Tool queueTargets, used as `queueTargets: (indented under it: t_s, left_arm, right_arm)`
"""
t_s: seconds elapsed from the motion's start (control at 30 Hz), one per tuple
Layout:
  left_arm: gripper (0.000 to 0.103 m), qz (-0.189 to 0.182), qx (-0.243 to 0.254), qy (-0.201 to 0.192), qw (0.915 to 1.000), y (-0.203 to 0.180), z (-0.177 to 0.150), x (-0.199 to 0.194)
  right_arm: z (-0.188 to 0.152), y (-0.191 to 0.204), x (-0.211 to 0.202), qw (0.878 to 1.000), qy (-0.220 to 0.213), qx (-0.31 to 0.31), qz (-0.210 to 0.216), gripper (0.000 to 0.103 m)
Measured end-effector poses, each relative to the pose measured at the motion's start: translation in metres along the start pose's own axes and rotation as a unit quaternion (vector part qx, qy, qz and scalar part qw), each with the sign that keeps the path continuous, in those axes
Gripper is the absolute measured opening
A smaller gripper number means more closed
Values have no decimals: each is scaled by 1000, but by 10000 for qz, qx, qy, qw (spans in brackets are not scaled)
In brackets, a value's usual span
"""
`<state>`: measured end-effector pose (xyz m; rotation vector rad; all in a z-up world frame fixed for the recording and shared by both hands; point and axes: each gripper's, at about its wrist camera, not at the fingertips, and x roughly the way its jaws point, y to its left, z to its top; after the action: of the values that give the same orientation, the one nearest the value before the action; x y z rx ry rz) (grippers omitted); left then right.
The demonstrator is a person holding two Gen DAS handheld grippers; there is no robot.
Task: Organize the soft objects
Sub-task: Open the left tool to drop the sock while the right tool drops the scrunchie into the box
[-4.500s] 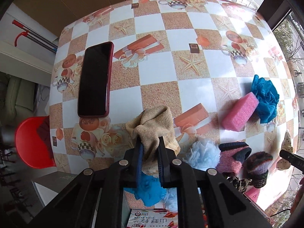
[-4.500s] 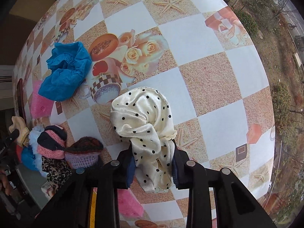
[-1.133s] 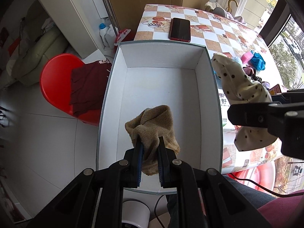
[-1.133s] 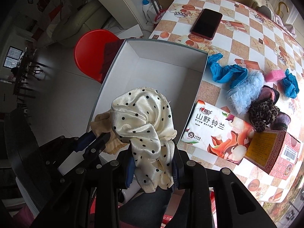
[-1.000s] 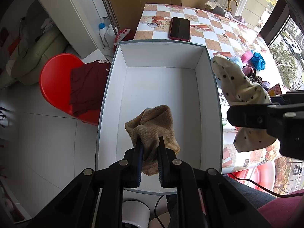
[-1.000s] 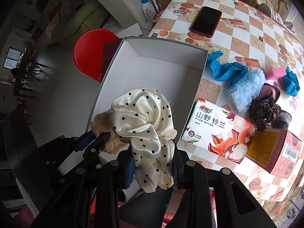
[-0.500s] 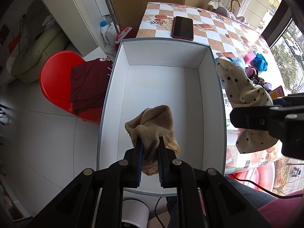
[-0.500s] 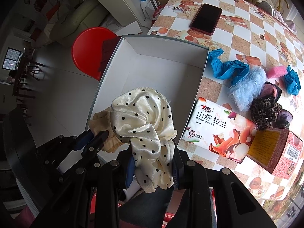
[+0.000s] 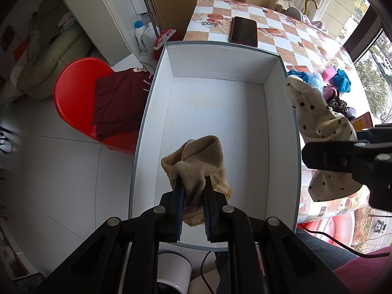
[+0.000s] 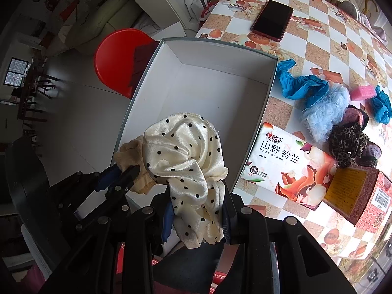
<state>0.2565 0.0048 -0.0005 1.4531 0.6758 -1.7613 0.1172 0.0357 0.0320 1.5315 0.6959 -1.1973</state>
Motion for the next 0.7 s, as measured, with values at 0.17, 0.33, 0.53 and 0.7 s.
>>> queueTargets:
  t_s: [0.17, 0.33, 0.53, 0.7]
  left_arm:
    - [15, 6, -26, 40, 10000, 2, -2, 2]
    - [15, 23, -42, 61, 10000, 4, -3, 2]
    - [15, 4, -39, 46, 10000, 4, -3, 2]
    - [64, 32, 59, -90, 9999, 0, -4, -3]
  right_arm:
    - [0, 2, 4, 10000, 67, -33, 24, 33]
    - [0, 5, 7, 9999, 100, -72, 40, 33]
    - [0, 6, 6, 9999, 101, -82, 51, 33]
    - [-1, 6, 7, 9999, 147, -69, 44, 59]
